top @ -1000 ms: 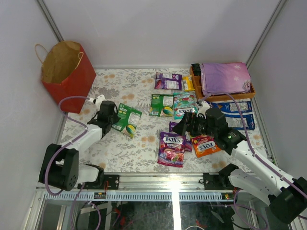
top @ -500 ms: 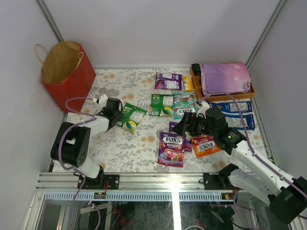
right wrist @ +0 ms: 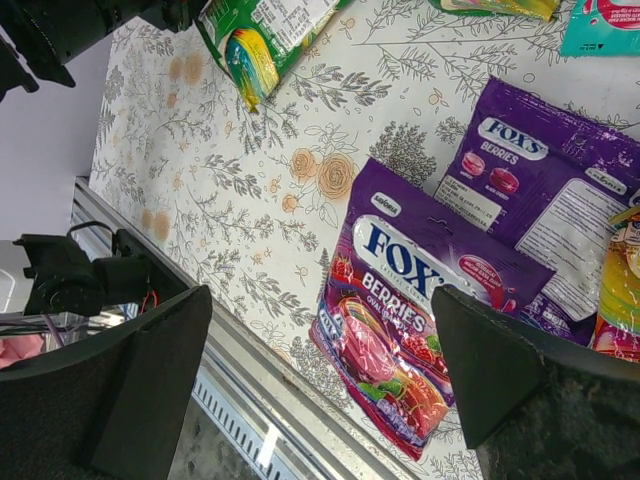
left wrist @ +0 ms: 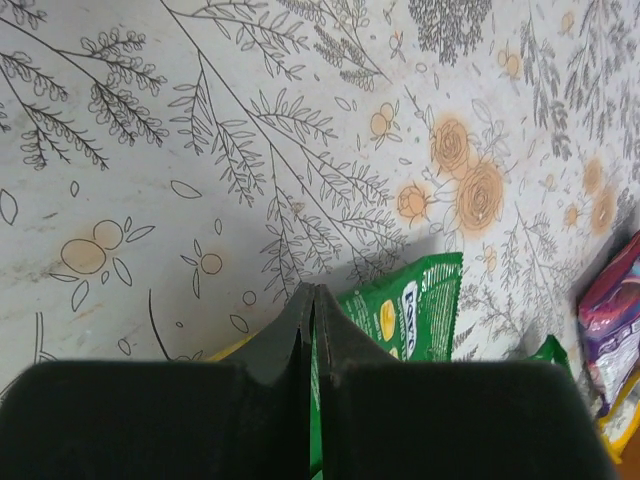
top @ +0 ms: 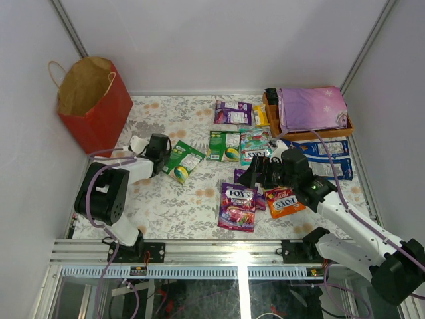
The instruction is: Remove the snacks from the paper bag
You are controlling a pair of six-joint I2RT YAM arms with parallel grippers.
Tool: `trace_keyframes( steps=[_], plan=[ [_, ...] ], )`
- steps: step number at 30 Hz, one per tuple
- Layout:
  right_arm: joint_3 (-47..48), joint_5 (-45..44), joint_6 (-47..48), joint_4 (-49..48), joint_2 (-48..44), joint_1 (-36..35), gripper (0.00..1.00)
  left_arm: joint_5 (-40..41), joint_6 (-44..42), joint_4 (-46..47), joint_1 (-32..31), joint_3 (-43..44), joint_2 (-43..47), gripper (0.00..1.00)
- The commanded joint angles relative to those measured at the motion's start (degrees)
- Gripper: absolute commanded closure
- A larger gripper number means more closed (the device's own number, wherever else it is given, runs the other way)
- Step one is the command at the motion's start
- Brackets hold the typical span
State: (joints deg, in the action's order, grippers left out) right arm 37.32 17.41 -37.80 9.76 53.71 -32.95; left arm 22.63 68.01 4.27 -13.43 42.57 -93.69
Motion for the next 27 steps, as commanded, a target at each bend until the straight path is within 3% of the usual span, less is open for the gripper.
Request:
trace_keyframes(
  steps=[1,6,8,11,13,16,21,27],
  plan=[
    [2.2,-0.5,1.9,-2.2,-0.3,0.2,0.01,4.6,4.4,1.8,-0.2,0.7,0.4,1.0],
    [2.1,-0.6,2.6,-1.8,-0.4,0.2,0.01,3.8,-11.6,3.9,-0.1,1.1,5.1,0.98],
    [2.3,-0.3,2.7,-1.6,-0.4,0.2,0.01,3.4,-17.2,0.5,-0.1,2.1,7.5,0.86],
    [1.9,0.1,2.5,-2.2,-0.7,0.2,0.01,3.3,-20.9,-5.8,-0.1,1.7,11.0,0.34],
    [1.5,0.9,2.1,-3.1,-0.6,0.2,0.01,1.7,-21.9,-7.7,-0.1,-0.2,13.5,0.1],
    [1.1,2.1,1.5,-3.7,-0.3,0.2,0.01,2.8,-22.5,-10.5,-0.1,-3.2,16.2,0.01],
    [0.5,3.6,1.2,-3.6,-1.3,0.2,0.01,1.6,-24.1,-8.2,0.9,-6.8,17.4,0.0],
    [1.0,2.6,2.4,-0.7,-3.8,0.2,0.01,-6.3,-25.1,-4.1,1.1,-7.7,14.0,0.16]
  ],
)
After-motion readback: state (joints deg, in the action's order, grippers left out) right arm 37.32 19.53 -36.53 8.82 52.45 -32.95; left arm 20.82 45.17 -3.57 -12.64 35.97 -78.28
